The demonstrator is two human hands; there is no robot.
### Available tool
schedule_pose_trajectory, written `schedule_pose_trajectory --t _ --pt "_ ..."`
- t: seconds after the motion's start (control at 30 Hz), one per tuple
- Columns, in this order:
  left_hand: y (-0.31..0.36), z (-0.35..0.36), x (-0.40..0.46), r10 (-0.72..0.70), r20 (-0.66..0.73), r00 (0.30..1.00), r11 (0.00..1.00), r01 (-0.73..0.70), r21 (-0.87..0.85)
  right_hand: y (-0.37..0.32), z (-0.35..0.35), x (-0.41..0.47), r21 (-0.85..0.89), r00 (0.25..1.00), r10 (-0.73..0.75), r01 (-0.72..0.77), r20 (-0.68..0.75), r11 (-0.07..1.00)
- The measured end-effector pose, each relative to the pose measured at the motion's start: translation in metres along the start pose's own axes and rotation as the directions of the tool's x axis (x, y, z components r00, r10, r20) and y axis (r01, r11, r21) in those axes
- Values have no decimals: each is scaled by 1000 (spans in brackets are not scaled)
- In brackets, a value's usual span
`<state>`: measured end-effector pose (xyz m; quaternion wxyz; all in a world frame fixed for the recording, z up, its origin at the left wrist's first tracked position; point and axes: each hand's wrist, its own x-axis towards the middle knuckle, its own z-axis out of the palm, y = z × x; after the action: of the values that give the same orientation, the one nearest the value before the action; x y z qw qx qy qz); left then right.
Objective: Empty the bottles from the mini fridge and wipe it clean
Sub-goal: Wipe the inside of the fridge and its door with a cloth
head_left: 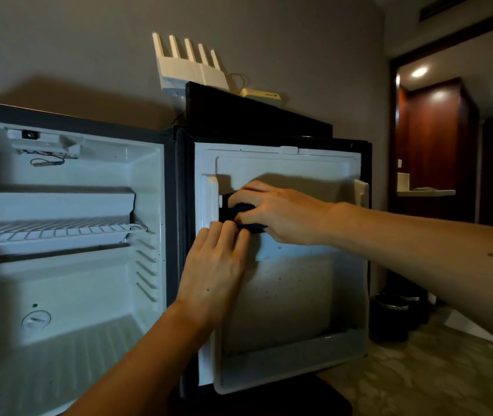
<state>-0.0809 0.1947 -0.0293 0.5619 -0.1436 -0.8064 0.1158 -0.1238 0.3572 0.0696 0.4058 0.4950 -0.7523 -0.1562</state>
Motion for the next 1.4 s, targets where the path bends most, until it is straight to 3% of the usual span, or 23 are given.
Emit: schedule_pose_trajectory --t 0.17,0.33,0.53,0.7,0.87,0.97,1.07,1.23,1.3,1.4 --pt "-2 -5 5 -38 42 998 999 39 -19 9 1 -18 -87 998 -60 61 11 994" --pt "-2 -6 5 -45 41 998 999 46 -7 31 -4 -51 -156 997 -27 39 78 987" --pt "-3 -3 8 -30 32 999 999 29 27 65 -20 -105 -283 955 117 -36 274 958" --pt "1 0 7 -44 42 998 999 44 10 67 -21 -106 -420 928 108 56 357 906" --pt "3 1 6 -59 32 998 998 58 18 72 -26 -100 -596 921 143 112 363 795" --pt "6 0 5 -60 35 998 998 59 32 73 -32 -98 -660 923 224 42 312 750" --pt "6 1 1 -43 26 999 998 41 45 68 -39 -95 -683 938 302 -108 170 722" --pt "8 2 -3 -65 63 996 997 62 52 59 -52 -92 -535 930 367 -314 -9 784" --pt "10 2 -8 -94 99 991 995 90 44 51 -56 -96 -357 901 426 -424 -76 832" --pt "15 -3 -13 -141 108 984 989 145 -29 43 -58 -109 -36 816 560 -570 -141 821"
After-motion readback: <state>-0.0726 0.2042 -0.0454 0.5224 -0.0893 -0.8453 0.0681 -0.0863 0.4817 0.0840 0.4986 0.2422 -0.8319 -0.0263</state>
